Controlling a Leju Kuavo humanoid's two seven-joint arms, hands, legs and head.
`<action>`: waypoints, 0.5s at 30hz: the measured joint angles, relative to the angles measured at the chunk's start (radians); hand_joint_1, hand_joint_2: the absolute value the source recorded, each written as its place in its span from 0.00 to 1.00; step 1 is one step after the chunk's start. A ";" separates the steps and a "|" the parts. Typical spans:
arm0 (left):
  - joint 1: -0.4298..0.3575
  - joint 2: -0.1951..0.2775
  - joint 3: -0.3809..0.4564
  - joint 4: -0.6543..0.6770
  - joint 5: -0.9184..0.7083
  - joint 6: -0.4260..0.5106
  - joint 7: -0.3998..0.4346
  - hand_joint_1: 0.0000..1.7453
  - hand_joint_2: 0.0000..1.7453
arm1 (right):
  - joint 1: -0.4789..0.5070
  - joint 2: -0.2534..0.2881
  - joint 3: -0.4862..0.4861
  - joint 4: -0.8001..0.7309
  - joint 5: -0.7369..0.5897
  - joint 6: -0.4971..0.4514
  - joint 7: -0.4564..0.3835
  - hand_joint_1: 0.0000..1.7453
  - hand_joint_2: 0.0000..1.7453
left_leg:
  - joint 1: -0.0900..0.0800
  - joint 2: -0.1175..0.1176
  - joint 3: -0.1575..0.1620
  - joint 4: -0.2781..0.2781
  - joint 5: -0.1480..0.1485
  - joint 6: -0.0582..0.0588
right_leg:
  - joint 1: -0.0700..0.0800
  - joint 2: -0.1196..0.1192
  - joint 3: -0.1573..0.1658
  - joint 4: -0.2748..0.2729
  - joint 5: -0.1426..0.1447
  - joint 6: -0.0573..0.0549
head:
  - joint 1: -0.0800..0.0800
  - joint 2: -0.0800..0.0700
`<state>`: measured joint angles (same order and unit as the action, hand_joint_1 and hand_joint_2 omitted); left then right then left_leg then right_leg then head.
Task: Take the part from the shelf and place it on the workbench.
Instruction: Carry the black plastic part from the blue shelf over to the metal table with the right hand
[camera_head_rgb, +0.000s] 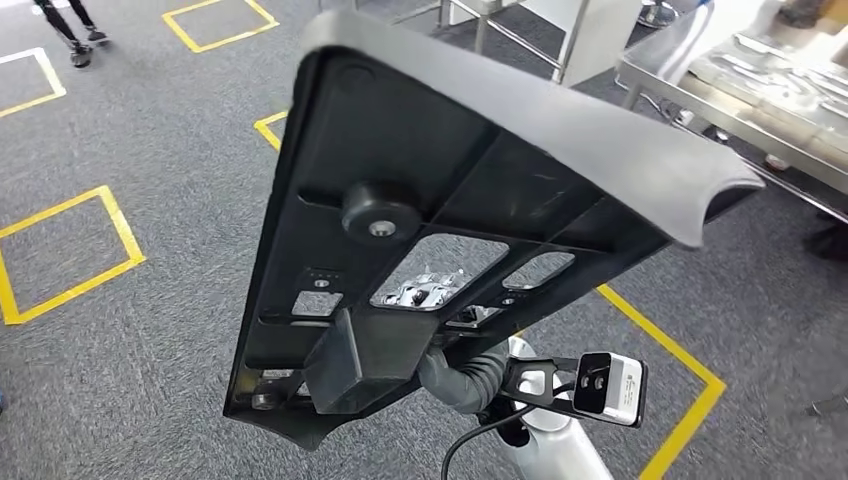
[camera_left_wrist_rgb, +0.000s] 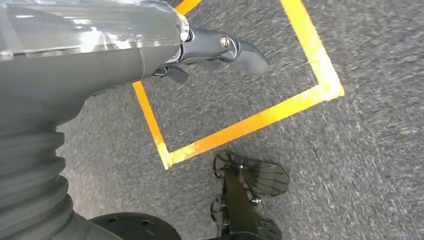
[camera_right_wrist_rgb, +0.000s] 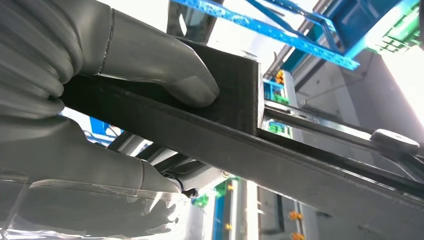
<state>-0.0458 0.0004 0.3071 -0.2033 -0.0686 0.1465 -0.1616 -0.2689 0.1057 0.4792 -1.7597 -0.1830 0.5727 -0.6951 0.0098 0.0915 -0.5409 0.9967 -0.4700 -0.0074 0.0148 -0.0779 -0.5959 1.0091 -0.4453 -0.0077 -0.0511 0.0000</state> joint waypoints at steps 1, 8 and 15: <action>-0.001 0.000 0.000 0.000 0.000 0.000 0.000 0.00 1.00 | 0.000 0.000 0.000 0.000 0.000 0.000 0.000 1.00 1.00 | -0.001 0.011 0.003 -0.001 -0.003 -0.005 | 0.002 0.014 -0.001 -0.001 0.001 -0.004 | 0.000 0.000; 0.001 0.000 0.000 0.000 -0.004 0.000 -0.001 0.00 1.00 | 0.004 0.000 0.003 -0.002 0.002 -0.001 -0.001 1.00 1.00 | 0.007 -0.081 -0.121 0.273 -0.137 -0.028 | -0.007 0.097 0.014 -0.015 0.007 -0.033 | 0.000 0.000; 0.003 0.001 0.000 0.000 -0.015 -0.003 -0.001 0.00 1.00 | 0.021 0.000 0.003 -0.004 0.015 -0.001 -0.001 1.00 1.00 | 0.012 -0.162 -0.028 0.016 0.015 -0.015 | -0.011 0.185 0.010 0.003 -0.002 -0.011 | 0.000 0.000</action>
<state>-0.0427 0.0012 0.3071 -0.2033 -0.0834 0.1435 -0.1629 -0.2475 0.1056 0.4818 -1.7634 -0.1678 0.5717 -0.6959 0.0220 -0.0709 -0.5692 1.0125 -0.4546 -0.0221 0.0039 0.1073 -0.5856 1.0119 -0.4477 -0.0191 -0.0513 0.0000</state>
